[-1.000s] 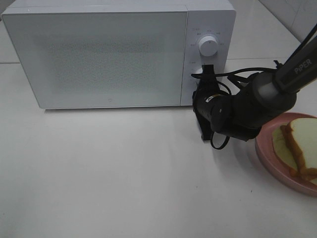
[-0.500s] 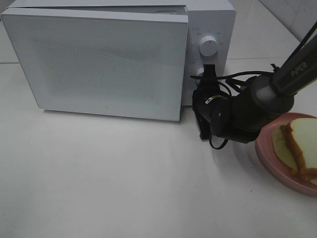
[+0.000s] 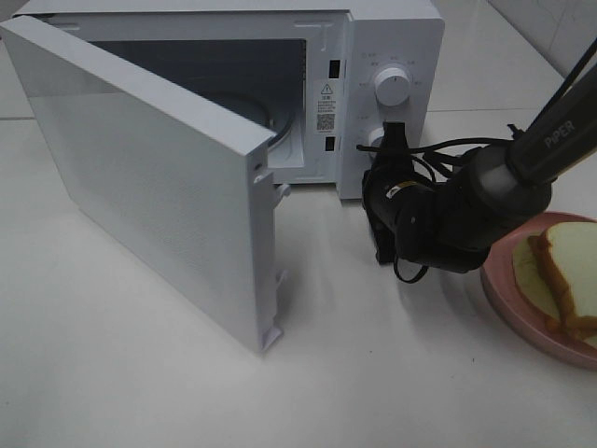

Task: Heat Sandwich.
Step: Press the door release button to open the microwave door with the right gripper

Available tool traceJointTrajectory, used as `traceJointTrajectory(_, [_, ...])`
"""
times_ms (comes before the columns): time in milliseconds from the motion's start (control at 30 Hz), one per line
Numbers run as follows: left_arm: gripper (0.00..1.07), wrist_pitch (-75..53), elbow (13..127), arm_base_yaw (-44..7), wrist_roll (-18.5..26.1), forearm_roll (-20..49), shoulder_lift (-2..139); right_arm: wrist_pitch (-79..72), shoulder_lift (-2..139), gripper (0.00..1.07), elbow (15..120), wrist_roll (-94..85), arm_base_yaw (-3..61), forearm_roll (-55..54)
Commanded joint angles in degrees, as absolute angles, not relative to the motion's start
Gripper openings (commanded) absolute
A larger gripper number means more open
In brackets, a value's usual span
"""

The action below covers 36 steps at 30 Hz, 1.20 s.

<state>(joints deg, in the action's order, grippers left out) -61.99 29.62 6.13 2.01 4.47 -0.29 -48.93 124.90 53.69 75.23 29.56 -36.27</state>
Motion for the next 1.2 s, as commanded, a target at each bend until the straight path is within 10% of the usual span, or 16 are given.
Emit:
traceJointTrajectory(33, [0.8, -61.25, 29.45, 6.25, 1.66, 4.47, -1.26, -62.85, 123.42, 0.0, 56.89, 75.57, 28.02, -33.69])
traceJointTrajectory(1200, [0.8, -61.25, 29.45, 6.25, 1.66, 4.47, -1.26, -57.07, 120.61, 0.01, 50.42, 71.45, 28.19, -32.37])
